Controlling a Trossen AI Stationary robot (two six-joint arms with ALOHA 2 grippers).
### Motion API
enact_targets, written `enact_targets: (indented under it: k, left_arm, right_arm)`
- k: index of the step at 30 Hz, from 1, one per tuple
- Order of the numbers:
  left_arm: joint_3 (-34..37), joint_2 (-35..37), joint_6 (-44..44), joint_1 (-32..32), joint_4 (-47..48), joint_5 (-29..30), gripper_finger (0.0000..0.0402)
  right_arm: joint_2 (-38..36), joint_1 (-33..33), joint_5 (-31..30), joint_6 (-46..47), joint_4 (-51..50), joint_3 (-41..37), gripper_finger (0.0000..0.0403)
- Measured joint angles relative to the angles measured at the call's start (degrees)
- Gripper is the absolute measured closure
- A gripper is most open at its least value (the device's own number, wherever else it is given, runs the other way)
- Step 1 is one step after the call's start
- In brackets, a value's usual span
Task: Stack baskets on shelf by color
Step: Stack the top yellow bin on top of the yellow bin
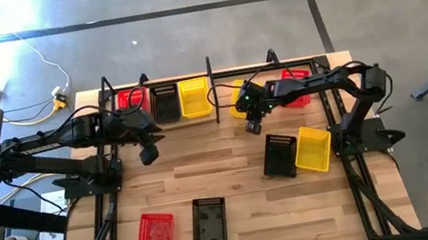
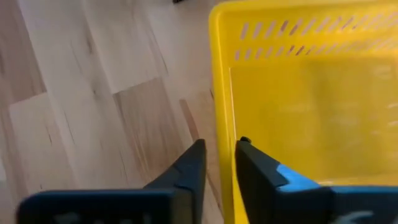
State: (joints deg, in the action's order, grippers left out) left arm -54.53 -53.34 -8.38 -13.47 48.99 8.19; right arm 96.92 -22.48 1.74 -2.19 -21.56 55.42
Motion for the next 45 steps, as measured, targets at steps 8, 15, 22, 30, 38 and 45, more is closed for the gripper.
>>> enact_targets:
  k: [8, 15, 22, 30, 38, 45]
  left_arm:
    - [0.00, 0.00, 0.00, 0.00, 0.00, -0.01, 0.0291]
    - [0.00, 0.02, 0.50, 0.00, 0.05, 0.01, 0.0291]
    - [0.00, 0.02, 1.07, 0.00, 0.05, 0.10, 0.0291]
    - [0.00, 0.02, 1.07, 0.00, 0.05, 0.22, 0.0291]
    - [0.00, 0.02, -0.37, 0.00, 0.05, 1.58, 0.0291]
    - [0.00, 0.00, -0.45, 0.01, 0.05, 2.44, 0.0291]
  right_arm:
    - [-1.53, 0.66, 0.30, 3.69, -1.84, 0.00, 0.0396]
    - [-6.57, 3.11, -0.86, 9.97, -2.54, 0.00, 0.0402]
    - [-16.01, 5.66, -5.76, 16.96, -2.15, 0.01, 0.0402]
    - [-25.64, 6.17, -10.77, 16.99, 4.92, 0.02, 0.0403]
    - [-28.84, 4.11, -12.69, 4.42, 21.38, 1.95, 0.0403]
    - [-24.66, 1.16, -9.49, -9.81, 19.92, 12.74, 0.0403]
